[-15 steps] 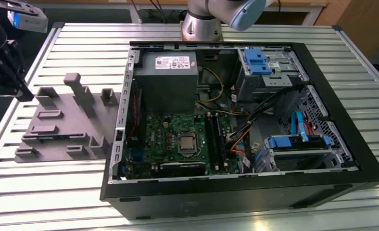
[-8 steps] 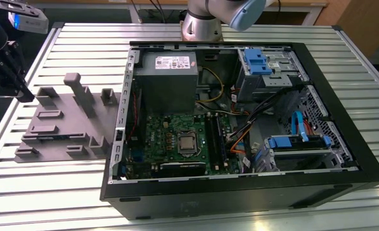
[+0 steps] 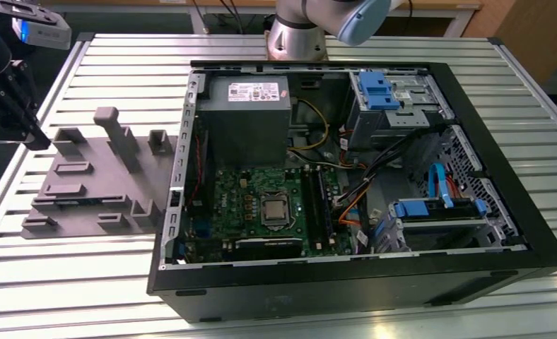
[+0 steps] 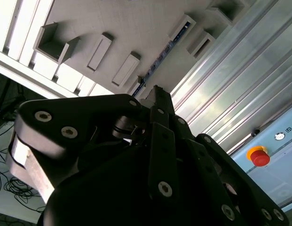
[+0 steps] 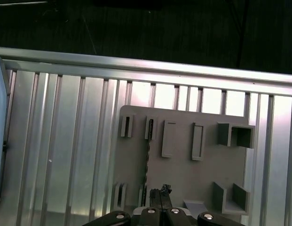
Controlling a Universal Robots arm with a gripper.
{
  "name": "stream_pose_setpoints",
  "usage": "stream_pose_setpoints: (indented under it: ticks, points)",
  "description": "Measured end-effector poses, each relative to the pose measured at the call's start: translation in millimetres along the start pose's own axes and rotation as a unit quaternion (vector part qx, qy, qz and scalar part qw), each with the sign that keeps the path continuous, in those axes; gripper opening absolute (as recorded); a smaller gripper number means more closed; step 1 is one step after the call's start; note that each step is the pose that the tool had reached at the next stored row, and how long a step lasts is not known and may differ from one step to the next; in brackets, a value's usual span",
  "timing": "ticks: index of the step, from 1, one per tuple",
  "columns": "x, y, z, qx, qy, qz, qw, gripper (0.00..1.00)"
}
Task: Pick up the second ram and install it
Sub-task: 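Pick up the second ram and move it above second insertion slot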
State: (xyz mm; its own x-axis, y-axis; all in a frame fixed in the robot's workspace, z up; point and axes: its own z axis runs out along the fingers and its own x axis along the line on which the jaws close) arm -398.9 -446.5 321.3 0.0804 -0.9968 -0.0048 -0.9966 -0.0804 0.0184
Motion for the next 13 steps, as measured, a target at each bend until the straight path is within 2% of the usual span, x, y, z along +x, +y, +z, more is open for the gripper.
stream_pose_setpoints:
  ticks: [2, 3, 6, 7, 13]
  points:
    - [0.0, 0.0, 0.0, 0.0, 0.0, 0.0, 1.0, 0.11]
    - [0.0, 0.0, 0.0, 0.0, 0.0, 0.0, 1.0, 0.17]
    - [0.0, 0.0, 0.0, 0.0, 0.0, 0.0, 1.0, 0.18]
    - [0.0, 0.0, 0.0, 0.0, 0.0, 0.0, 1.0, 0.25]
    - [0.0, 0.0, 0.0, 0.0, 0.0, 0.0, 1.0, 0.25]
